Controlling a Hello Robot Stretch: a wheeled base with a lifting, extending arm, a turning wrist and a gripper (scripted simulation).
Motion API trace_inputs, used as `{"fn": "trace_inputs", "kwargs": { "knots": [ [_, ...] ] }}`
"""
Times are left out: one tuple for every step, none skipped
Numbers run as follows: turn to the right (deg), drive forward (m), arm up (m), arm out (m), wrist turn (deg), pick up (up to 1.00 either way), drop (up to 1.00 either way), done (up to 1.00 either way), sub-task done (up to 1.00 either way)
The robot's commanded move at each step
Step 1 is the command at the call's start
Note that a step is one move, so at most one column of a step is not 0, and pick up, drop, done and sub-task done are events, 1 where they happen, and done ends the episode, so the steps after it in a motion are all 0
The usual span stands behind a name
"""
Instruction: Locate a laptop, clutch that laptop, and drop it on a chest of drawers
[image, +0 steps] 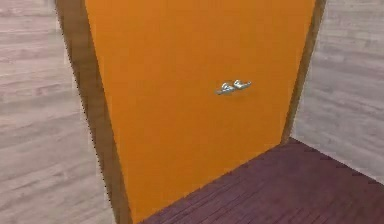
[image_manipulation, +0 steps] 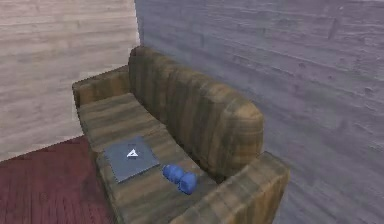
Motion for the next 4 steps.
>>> {"fn": "trace_inputs", "kwargs": {
  "knots": [
    [9.0, 0.00, 0.00, 0.00, 0.0, 0.00, 0.00, 0.00, 0.00],
    [0.0, 0.20, 0.00, 0.00, 0.0, 0.00, 0.00, 0.00, 0.00],
    [30.0, 0.00, 0.00, 0.00, 0.0, 0.00, 0.00, 0.00, 0.00],
    [0.0, 0.60, 0.00, 0.00, 0.0, 0.00, 0.00, 0.00, 0.00]
  ]
}}
